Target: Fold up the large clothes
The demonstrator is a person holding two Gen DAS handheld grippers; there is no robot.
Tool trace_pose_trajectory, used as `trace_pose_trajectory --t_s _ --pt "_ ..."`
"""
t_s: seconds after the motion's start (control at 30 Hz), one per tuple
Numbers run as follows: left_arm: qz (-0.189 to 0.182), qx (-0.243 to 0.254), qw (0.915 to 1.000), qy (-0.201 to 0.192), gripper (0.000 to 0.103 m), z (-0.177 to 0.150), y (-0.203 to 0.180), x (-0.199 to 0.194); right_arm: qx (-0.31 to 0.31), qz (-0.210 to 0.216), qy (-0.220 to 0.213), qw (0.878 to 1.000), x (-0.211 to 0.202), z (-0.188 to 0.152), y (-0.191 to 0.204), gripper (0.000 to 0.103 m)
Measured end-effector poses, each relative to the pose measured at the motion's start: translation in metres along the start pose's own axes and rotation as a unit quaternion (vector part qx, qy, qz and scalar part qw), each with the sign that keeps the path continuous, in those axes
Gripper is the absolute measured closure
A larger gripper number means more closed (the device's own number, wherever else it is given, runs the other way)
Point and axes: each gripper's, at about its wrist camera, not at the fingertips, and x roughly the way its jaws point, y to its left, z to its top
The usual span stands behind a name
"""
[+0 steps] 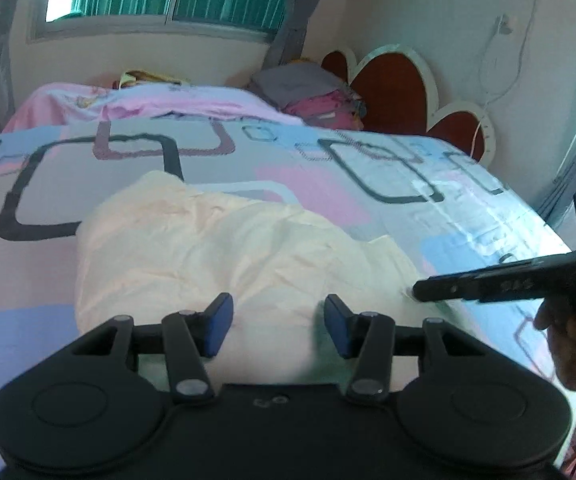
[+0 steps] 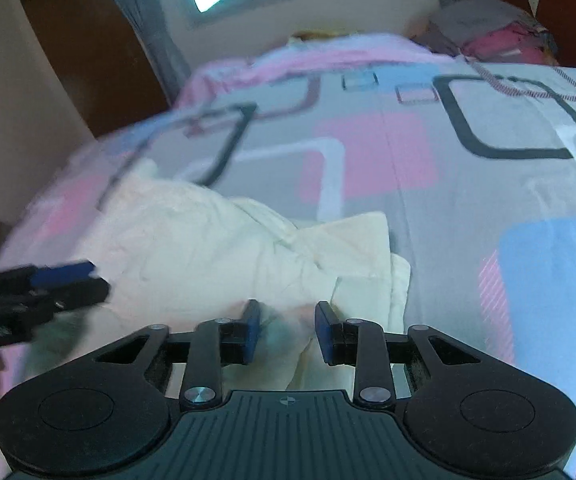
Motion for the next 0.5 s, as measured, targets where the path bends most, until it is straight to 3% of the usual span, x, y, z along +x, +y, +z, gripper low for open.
trace_pose_trajectory --t_s 0.1,0.23,0.43,0.5 --pt "-0.001 0.002 0.9999 -0.011 0.054 -0.014 -0.006 -0.030 -0.018 0.043 -0.011 0.999 -0.036 -0.015 0.013 0.073" --pt "-0.001 -0.013 0.9999 0.001 0.054 -0.041 -0.013 -0.055 -0.043 0.094 0.011 0.995 -0.056 -0.045 0.029 0.073" --pt "0.041 -0.024 0.9988 0.012 0.055 -0.073 -0.024 -0.066 -0.090 0.035 0.046 0.994 -0.045 -0.088 0.033 0.073" --pt "0.053 -0.026 0.9981 0.015 0.055 -0.081 -0.028 -0.069 -0.077 0.035 0.049 0.995 -0.045 -0.094 0.025 0.073"
